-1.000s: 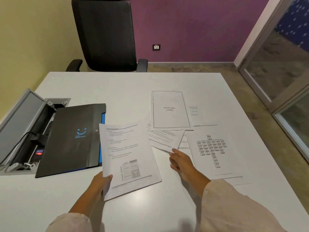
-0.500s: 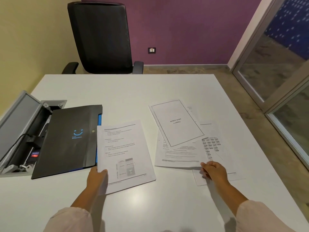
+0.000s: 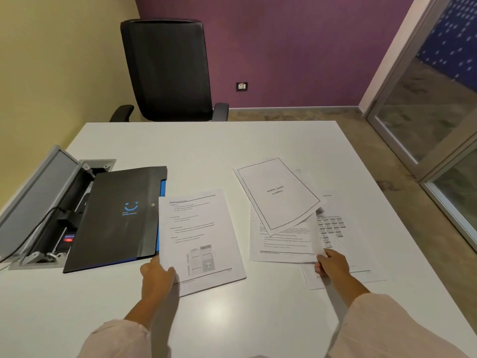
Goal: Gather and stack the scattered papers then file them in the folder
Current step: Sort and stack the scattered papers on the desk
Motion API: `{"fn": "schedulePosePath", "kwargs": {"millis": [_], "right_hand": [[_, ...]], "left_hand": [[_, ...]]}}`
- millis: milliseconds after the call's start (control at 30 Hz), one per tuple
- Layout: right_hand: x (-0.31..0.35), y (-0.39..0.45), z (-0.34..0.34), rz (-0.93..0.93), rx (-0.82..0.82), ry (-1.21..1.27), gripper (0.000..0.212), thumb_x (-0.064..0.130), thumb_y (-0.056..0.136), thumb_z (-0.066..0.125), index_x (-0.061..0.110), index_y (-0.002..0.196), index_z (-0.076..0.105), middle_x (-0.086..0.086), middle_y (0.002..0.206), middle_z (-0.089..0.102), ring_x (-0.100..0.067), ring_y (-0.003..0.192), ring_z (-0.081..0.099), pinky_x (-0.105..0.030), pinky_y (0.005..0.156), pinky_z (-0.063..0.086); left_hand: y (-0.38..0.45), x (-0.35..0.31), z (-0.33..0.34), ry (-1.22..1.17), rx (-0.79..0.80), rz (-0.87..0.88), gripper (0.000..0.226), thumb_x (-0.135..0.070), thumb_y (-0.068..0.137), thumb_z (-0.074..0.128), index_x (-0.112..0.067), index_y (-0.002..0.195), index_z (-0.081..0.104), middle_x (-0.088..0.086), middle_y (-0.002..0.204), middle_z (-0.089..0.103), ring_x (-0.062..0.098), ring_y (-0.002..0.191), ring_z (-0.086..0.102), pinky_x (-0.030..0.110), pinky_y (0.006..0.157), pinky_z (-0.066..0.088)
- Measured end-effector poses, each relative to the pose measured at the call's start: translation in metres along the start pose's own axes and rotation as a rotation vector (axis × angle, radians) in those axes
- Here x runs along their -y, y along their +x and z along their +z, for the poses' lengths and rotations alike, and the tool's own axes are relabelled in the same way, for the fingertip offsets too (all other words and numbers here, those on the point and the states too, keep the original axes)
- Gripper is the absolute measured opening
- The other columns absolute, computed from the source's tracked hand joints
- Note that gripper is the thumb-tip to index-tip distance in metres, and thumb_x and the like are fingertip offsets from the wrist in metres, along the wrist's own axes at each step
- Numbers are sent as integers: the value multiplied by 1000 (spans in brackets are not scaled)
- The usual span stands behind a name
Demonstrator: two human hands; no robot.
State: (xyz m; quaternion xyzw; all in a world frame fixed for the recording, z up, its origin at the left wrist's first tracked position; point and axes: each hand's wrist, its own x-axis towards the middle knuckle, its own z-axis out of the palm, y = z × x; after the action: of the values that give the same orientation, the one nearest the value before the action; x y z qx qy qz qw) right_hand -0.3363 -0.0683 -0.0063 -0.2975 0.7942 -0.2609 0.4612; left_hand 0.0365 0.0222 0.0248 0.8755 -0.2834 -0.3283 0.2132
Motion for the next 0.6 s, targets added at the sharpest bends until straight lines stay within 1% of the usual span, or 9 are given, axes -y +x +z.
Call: {"fn": "schedulePosePath", "kwargs": {"millis": [67,133,200,267,300,400,500,533,600], "right_hand": [[-4,-1,-7,105,44,228,15,-8,88,48,5,94,54,-9,57,43,-15,35,42,-18,33,39],[-8,-6,-16,180,93,391,13,-6,89,49,5,85,54,-9,54,43,-12,33,45,-17,35,46],[-9,-12,-27,222,156,465,17,-2,91,50,6,76,53,-5,44,46,-9,29,47,-16,38,49],[-10,-18,-37,256,247,538,19,-2,92,47,7,76,50,-2,36,45,-7,27,45,-13,37,47],[-11,-19,-40,266,289,551,19,-2,93,46,6,76,50,-1,35,46,-6,28,44,-13,38,46],[-17,-22,-45,249,374,514,16,1,93,48,5,79,53,-2,41,47,-5,33,46,-16,42,50],[-28,-26,-43,212,445,426,12,3,92,51,5,83,58,-5,51,50,-10,43,51,-21,50,55],[-30,-28,-42,200,471,370,10,3,91,53,6,84,60,-6,55,52,-12,48,52,-23,53,56],[-33,-32,-41,173,516,248,6,4,90,55,4,89,61,-7,59,55,-14,56,55,-24,57,58]], "left_hand": [[-4,2,3,0,-43,7,41,-12,88,56,-4,127,44,23,136,35,41,109,52,49,91,47],[-7,3,6,16,-112,27,43,-13,88,58,-2,127,45,22,141,32,43,116,48,51,95,44],[-9,1,8,16,-174,46,45,-13,86,60,0,127,46,20,143,33,42,122,44,53,97,41],[-10,-4,10,-34,-208,92,43,-12,86,60,-1,125,48,20,140,37,41,122,45,52,98,42],[-11,-7,12,-62,-204,135,41,-12,87,59,-1,125,49,20,139,37,40,121,47,51,98,44],[-13,-19,17,-183,-104,252,37,-13,91,53,-3,127,48,16,137,40,34,117,52,45,95,47],[-11,-31,29,-270,95,286,33,-18,92,52,-3,121,54,14,126,52,33,110,58,43,94,50],[-13,-36,34,-293,176,267,28,-19,92,52,-5,115,57,14,120,57,32,106,60,42,90,51],[-22,-47,39,-350,324,191,15,-23,93,50,-11,99,59,13,103,61,28,89,62,33,73,52]]}}
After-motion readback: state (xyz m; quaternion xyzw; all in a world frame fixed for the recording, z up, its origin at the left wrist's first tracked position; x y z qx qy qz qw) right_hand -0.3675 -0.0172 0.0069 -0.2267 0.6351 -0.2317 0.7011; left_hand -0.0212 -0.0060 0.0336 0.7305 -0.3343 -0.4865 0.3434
